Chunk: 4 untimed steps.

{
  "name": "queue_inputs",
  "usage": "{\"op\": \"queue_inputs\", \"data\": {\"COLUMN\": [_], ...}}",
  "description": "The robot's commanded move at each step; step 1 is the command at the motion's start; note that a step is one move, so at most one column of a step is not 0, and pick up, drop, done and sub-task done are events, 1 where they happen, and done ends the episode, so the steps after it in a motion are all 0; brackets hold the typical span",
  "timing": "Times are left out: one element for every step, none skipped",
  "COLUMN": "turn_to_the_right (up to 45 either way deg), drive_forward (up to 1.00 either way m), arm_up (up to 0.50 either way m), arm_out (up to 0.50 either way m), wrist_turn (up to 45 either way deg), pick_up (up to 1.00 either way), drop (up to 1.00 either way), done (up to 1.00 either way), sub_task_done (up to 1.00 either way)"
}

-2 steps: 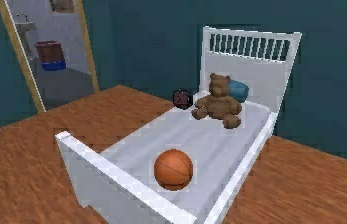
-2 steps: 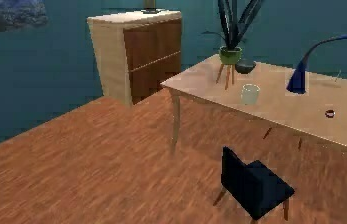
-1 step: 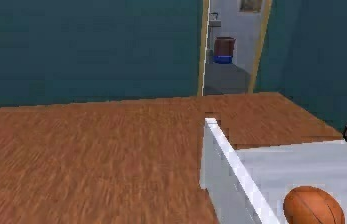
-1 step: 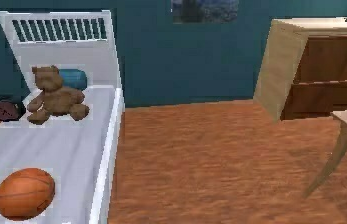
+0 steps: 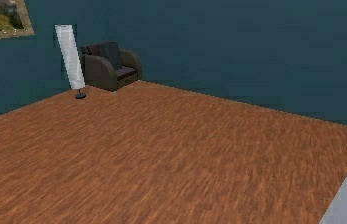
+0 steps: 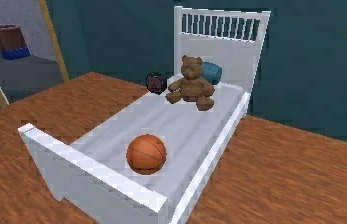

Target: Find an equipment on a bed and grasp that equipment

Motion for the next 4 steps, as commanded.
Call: {"op": "queue_inputs", "data": {"turn_to_the_right": [0.0, 0.0, 0.0, 0.0], "drive_forward": [0.0, 0.0, 0.0, 0.0], "arm_up": [0.5, 0.16, 0.0, 0.0], "arm_out": [0.0, 0.0, 0.5, 0.0], "wrist_turn": [0.0, 0.0, 0.0, 45.0], "pick_up": [0.0, 0.0, 0.0, 0.0], "drop": [0.0, 0.0, 0.0, 0.0], "done": [0.0, 0.0, 0.0, 0.0], "sub_task_done": [0.0, 0.0, 0.0, 0.0]}}
